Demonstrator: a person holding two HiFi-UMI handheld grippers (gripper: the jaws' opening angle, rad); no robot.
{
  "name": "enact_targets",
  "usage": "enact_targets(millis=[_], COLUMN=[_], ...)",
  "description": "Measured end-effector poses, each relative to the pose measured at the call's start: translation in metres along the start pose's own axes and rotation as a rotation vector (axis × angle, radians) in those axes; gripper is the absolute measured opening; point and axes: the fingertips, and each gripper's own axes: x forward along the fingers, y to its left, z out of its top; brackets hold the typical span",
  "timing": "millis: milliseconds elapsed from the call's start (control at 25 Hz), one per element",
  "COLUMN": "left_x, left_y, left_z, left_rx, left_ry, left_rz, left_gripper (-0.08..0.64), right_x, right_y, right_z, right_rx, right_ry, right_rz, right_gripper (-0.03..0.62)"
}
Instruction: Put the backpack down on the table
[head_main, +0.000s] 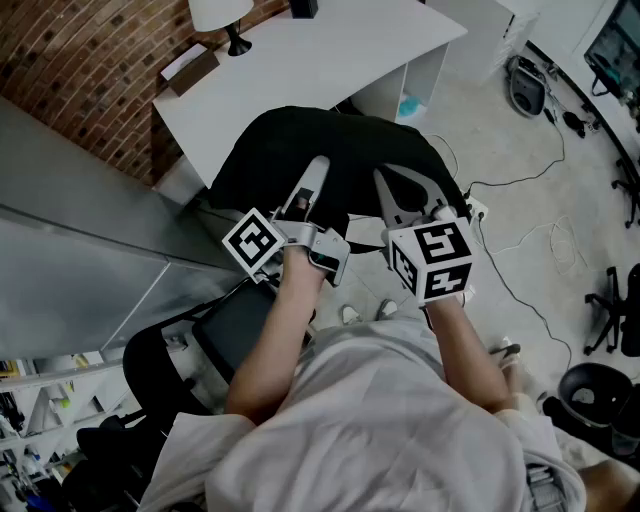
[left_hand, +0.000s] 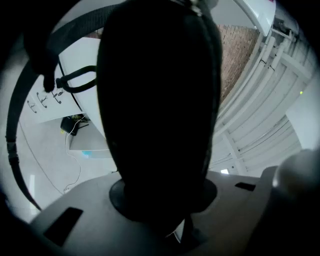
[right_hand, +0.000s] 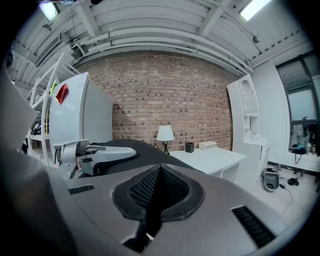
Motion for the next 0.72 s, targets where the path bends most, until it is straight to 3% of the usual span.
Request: enact_targets(millis=[400,720], left_x=[0.01,0.047], left_y=[0.011,0.031], left_z=[0.008,0.009], left_rx=[-0.02,-0.044], left_ry=[0.002,0.012], left_rz=[0.012,0.031], left_gripper=[0.106,0.106], right_x=[0.01,0.028], right_y=[-0.01,-0.047], right_z=[-0.001,-0.007], right_rx=[0.023,0.055], right_ry=[0.0,0.011], right_rz=[-0.023,-0.045], right_gripper=[0.002,0.002])
